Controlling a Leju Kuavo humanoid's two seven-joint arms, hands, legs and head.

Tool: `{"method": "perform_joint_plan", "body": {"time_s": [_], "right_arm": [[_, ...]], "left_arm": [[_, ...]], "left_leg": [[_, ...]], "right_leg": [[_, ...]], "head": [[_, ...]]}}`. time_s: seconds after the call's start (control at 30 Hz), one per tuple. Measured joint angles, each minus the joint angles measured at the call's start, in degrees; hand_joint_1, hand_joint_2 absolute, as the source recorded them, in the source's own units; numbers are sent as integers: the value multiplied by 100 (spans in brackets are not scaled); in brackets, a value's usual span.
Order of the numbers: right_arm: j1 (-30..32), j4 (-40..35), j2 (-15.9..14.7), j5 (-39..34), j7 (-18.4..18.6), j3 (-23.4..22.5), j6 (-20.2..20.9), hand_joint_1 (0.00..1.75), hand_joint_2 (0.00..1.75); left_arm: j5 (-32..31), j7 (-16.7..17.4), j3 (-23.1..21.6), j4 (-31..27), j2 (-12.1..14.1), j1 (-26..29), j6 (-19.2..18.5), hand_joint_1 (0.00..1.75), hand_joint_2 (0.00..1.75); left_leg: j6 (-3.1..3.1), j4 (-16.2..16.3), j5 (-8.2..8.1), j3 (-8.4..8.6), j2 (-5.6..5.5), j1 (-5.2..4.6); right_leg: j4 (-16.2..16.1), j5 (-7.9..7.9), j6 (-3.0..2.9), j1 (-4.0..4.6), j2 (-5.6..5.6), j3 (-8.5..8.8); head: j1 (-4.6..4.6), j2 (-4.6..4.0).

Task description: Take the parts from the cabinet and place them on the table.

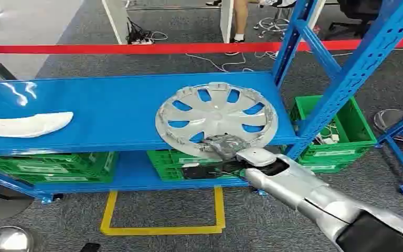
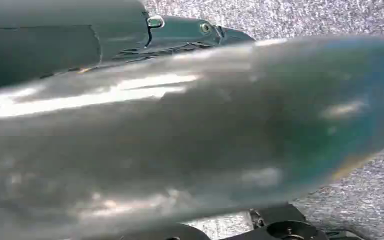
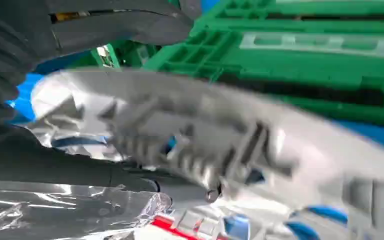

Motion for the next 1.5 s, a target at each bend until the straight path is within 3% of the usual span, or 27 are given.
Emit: {"method": "perform_joint_plan", "body": {"time_s": [0.57, 0.83, 0.93, 1.13, 1.4, 1.5], "right_arm": [[86, -11, 35, -133, 46, -232, -350, 175, 175], [392, -295, 39, -477, -203, -632, -1067, 175, 175], [619, -580, 37, -771, -419, -919, -1485, 175, 175], [1408, -1575, -37, -1656, -1148, -1918, -2315, 175, 175], [2151, -2562, -118, -2678, -1904, -2986, -2322, 175, 175], [2400, -2868, -125, -3536, -2285, -3283, -1982, 175, 175]], "left_arm": [[2, -88, 157, 0, -7, -6, -31, 0, 0], [-9, -206, 227, 0, -11, -7, -4, 0, 0], [-9, -341, 247, 0, -22, -8, 17, 0, 0], [-59, -793, 275, 0, -72, 7, 140, 0, 0], [-79, -1161, 326, 0, -98, 14, 118, 0, 0], [70, -1675, 394, 0, -101, 17, -278, 0, 0]], "left_leg": [[0, 0, 0, 0, 0, 0], [0, 0, 0, -3, 0, 0], [0, 0, -1, -3, 0, 0], [3, 0, -4, -6, -3, 0], [6, 0, -8, -5, 0, -1], [5, 0, -8, -7, -2, -1]], "right_leg": [[0, 0, 0, 0, 1, -1], [0, -1, 0, 0, 0, -2], [0, -1, 0, 0, -1, -3], [-2, -5, 3, 0, -8, -3], [-3, -6, 4, -4, 0, -4], [-4, -6, 4, -2, -5, -4]], "head": [[0, 0], [0, 0], [2, 0], [4, 0], [2, 0], [2, 0]]}}
